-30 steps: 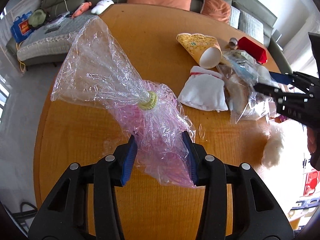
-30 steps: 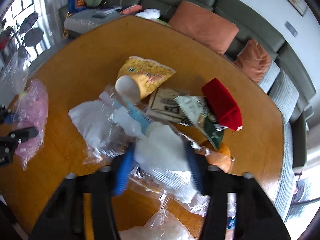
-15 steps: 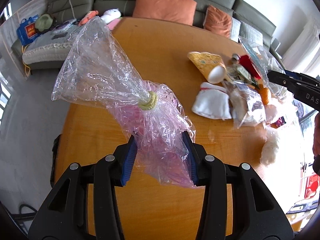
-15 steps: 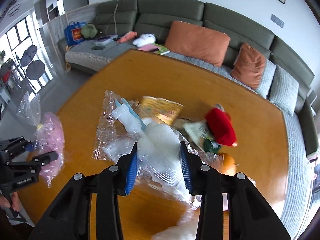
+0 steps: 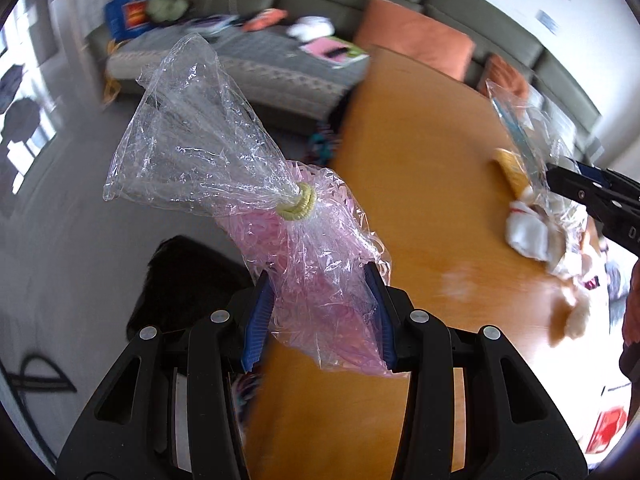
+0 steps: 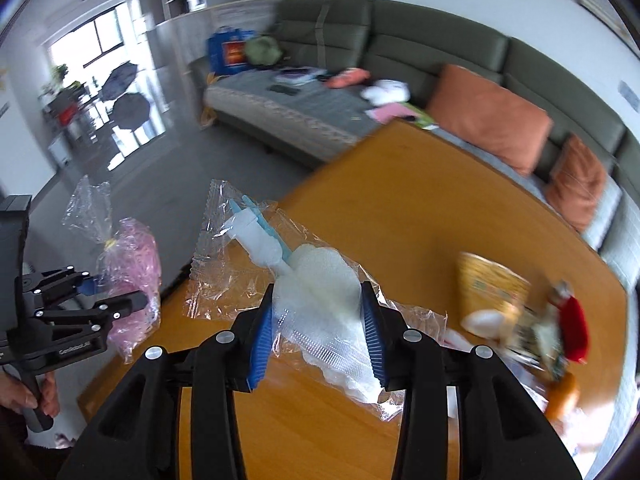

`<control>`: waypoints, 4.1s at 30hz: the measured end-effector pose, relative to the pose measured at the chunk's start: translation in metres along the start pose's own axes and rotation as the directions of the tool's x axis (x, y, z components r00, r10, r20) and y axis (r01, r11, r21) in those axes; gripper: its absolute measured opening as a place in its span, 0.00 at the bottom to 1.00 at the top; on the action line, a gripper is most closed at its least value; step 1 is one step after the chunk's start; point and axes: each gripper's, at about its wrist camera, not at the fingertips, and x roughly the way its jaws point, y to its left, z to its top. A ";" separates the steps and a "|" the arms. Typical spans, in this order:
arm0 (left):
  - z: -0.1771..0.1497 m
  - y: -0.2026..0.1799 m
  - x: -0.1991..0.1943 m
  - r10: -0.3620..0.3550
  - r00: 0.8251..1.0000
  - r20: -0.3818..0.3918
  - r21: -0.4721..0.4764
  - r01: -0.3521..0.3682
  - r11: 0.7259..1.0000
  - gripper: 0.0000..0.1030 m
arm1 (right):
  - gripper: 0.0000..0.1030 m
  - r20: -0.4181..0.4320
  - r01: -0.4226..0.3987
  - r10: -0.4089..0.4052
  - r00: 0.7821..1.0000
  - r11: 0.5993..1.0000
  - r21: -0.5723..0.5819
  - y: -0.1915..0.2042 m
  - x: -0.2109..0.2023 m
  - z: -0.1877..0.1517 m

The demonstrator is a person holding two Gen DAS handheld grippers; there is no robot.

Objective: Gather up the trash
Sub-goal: 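Carry both bags over the black bin and open both tools to drop them, then grasp the white glove with the left tool while the right tool grasps the bread bag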

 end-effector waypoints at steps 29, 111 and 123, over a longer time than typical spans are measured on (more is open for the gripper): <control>-0.038 0.226 0.022 0.268 0.948 -0.173 -0.386 -0.316 0.867 0.94 | 0.79 -0.250 -0.393 0.353 0.902 0.910 -0.134 0.246 0.142 0.069; 0.028 -0.302 0.141 -0.018 0.980 -0.199 0.443 0.106 0.890 0.86 | 0.73 -0.061 0.100 -0.079 0.995 0.767 0.634 -0.223 -0.025 -0.111; 0.016 -0.272 0.117 -0.083 0.985 -0.151 0.374 0.135 0.918 0.32 | 0.73 -0.054 0.114 -0.103 0.993 0.779 0.616 -0.204 -0.031 -0.102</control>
